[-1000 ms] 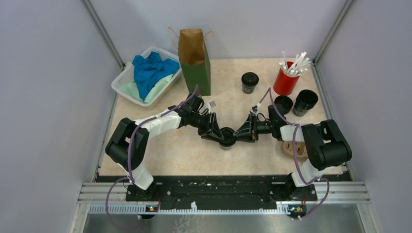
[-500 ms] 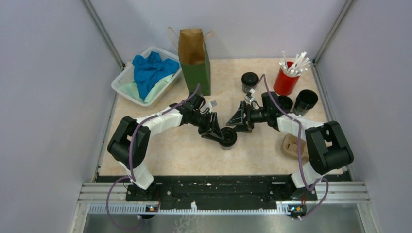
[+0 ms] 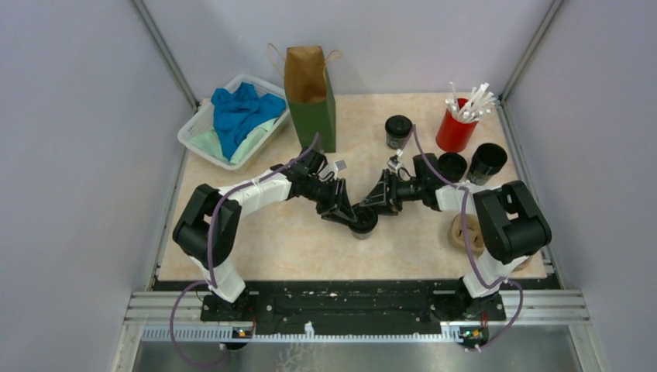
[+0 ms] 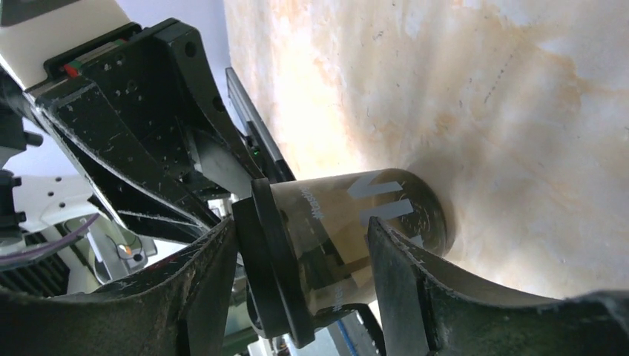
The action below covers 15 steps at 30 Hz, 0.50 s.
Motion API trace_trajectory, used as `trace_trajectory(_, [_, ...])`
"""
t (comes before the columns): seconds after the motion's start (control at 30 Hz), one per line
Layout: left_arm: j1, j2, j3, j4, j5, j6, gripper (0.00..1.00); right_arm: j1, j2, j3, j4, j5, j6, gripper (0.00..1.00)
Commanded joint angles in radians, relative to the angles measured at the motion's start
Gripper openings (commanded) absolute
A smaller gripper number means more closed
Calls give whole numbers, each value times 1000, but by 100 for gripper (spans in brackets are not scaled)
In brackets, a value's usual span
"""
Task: Pack the takeout coffee
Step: Close the cup lid on the coffee cup.
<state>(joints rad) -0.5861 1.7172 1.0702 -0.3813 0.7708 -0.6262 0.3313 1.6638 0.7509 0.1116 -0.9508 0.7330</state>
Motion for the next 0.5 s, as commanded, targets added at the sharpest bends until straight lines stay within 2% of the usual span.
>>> trace_trajectory(0.0, [-4,108,-106,-45,-270,75,44,16,110,-155,126,165,16,60])
trace_trajectory(0.1, [-5,107,-129,-22,-270,65,44,15,115,-187,137,183,6,59])
trace_trajectory(0.17, [-5,101,-127,-26,-276,64,44,16,51,-158,83,182,4,60])
trace_trajectory(0.3, [-6,100,-121,-34,-279,69,44,15,-62,-48,-47,150,-3,67])
trace_trajectory(0.37, [-6,100,-119,-36,-280,69,44,19,-81,-27,-47,105,11,73])
trace_trajectory(0.47, [-5,108,-119,-35,-280,72,44,19,-77,-73,-16,97,15,76])
